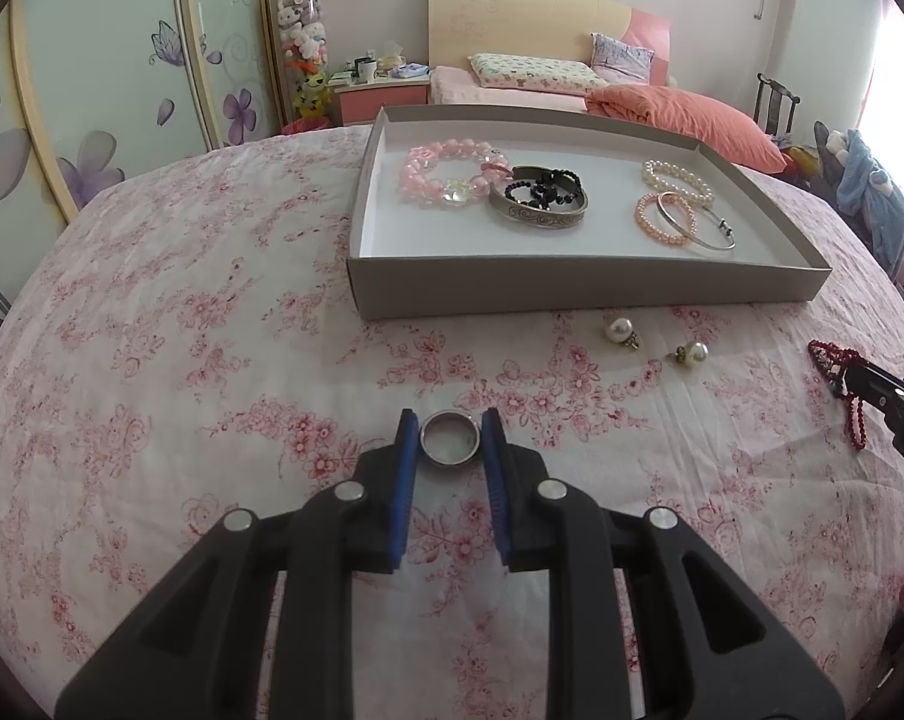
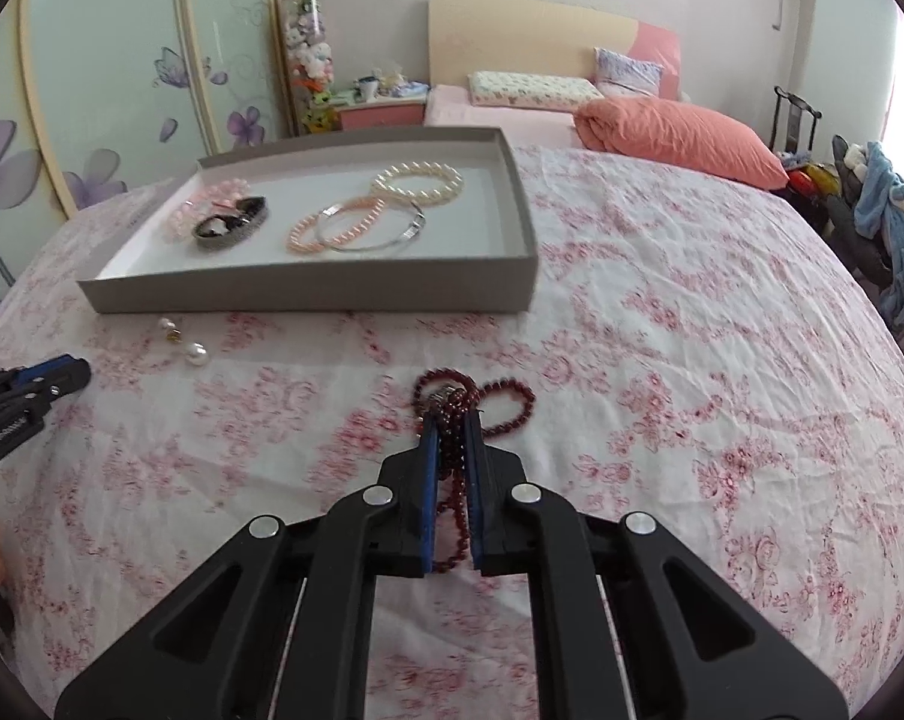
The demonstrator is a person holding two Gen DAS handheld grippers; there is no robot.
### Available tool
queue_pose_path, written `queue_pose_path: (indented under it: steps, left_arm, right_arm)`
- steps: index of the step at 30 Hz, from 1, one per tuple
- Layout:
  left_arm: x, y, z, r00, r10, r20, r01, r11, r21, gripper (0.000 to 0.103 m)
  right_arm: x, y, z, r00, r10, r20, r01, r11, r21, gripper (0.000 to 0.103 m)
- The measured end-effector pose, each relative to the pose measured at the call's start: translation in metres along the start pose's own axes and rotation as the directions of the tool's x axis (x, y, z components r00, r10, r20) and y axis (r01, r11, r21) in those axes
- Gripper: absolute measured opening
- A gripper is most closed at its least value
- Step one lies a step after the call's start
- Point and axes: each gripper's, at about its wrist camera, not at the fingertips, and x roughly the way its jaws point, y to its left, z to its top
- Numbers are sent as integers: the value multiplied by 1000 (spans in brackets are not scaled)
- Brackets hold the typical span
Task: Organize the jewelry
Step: 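Carry the ring and necklace into the grey tray, open both tools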
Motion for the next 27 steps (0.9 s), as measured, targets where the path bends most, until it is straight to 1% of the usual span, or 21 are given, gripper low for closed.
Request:
queue_pose_path:
  steps: [5,9,12,16,18,21,27]
  left_arm:
    - [-8,2,0,1000,-14,11,14,1000,-12,22]
    - [-23,4,5,998,-23,52,24,1000,-20,22]
    - [-41,2,11,994,-20,109,22,1000,-17,22]
    - [-62,-1,18,982,-12,187,14,1000,-8,22]
    - [-73,-4,22,972,-6,237,7,1000,-3,22]
    - [-84,-9,26,957,2,292,-4,1000,6,22]
    - [-94,-19,39,940,-14,341,7,1000,22,22]
  right_arm:
    - [-17,4,11,998,31,60,-31,1000,2,9]
    - [-32,6,25,992,51,116,-52,999,7,9]
    - [-43,8,34,985,66,158,-68,998,7,9]
    - [-57,12,44,976,80,205,-83,997,7,9]
    - [-61,13,48,970,86,227,-90,996,6,9]
    - [-69,17,54,961,92,260,-97,995,4,9]
    - [-78,25,63,945,96,312,-97,995,-14,9]
